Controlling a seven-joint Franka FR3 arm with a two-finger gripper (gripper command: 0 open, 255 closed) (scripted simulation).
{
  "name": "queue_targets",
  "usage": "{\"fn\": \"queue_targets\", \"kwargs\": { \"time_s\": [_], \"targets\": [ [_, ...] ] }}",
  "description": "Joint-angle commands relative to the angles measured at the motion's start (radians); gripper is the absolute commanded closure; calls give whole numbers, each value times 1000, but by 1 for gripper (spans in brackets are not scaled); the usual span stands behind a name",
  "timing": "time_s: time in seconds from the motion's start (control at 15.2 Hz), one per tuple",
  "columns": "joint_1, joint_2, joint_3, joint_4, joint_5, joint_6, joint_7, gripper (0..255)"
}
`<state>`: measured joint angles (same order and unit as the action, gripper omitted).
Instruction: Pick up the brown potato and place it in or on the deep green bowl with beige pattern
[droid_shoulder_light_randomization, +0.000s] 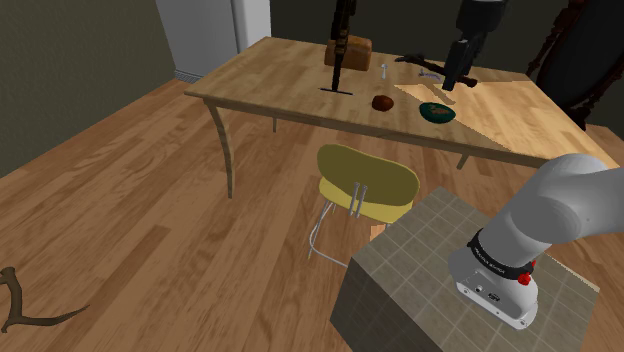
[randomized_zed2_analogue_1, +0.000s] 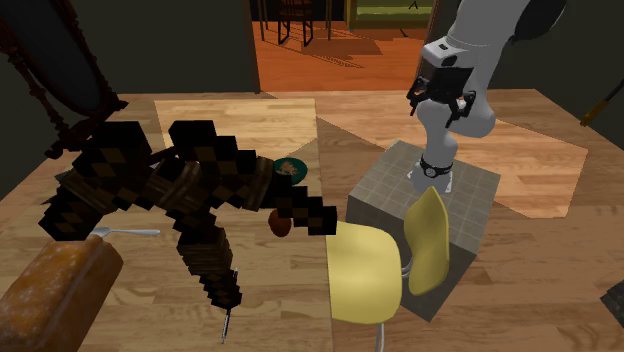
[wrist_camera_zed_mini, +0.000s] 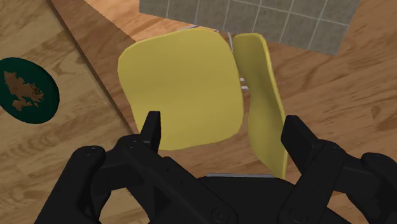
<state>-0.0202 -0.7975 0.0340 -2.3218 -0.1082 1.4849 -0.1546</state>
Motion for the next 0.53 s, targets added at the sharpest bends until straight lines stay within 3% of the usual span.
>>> {"fn": "queue_targets", "kwargs": {
  "time_s": [0.0, 0.46],
  "targets": [
    [0, 0, 0, 0, 0, 0, 0, 0],
    [-9, 132, -77, -65, -117, 224, -137, 0]
  ]
}}
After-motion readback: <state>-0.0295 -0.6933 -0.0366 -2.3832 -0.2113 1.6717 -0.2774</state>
